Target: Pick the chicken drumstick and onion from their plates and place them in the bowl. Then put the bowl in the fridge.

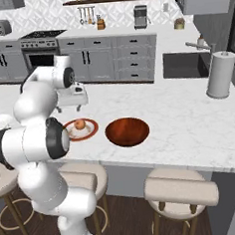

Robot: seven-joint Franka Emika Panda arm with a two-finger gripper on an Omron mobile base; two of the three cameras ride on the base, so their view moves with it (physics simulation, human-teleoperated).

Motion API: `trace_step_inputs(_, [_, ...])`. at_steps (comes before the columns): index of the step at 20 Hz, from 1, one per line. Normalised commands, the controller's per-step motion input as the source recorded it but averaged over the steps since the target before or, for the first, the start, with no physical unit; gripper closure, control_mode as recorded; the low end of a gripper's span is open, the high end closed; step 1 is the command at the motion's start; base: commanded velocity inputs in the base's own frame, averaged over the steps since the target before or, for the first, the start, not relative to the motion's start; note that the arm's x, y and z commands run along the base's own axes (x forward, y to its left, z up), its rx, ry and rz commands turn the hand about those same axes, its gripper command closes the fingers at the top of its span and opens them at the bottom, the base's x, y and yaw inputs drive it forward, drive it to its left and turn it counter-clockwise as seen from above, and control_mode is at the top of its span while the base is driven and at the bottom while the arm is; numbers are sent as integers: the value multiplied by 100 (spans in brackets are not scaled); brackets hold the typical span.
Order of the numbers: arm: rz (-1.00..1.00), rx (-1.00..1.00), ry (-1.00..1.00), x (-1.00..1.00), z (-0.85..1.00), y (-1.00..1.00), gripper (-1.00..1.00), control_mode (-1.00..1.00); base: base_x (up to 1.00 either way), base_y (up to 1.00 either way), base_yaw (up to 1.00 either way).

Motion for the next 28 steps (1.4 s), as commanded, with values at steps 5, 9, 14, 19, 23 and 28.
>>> trace_step_inputs(5, [8, -4, 22, 100, -74, 20, -100, -100, 0, 0, 0])
trace_step_inputs(9, [2, -7, 1, 82, -15, 17, -100, -100, 0, 0, 0])
trace_step_inputs(14, [0, -1, -4, 37, -38, 0, -100, -100, 0, 0, 0])
trace_step_inputs(19, [0, 1, -20, -19, -70, -7, -100, -100, 0, 0, 0])
trace_step_inputs(23, [-1, 2, -44, -42, -60, -3, -100, -100, 0, 0, 0])
trace_step_inputs(28, [0, 12, -34, 17, -31, -4, -100, -100, 0, 0, 0])
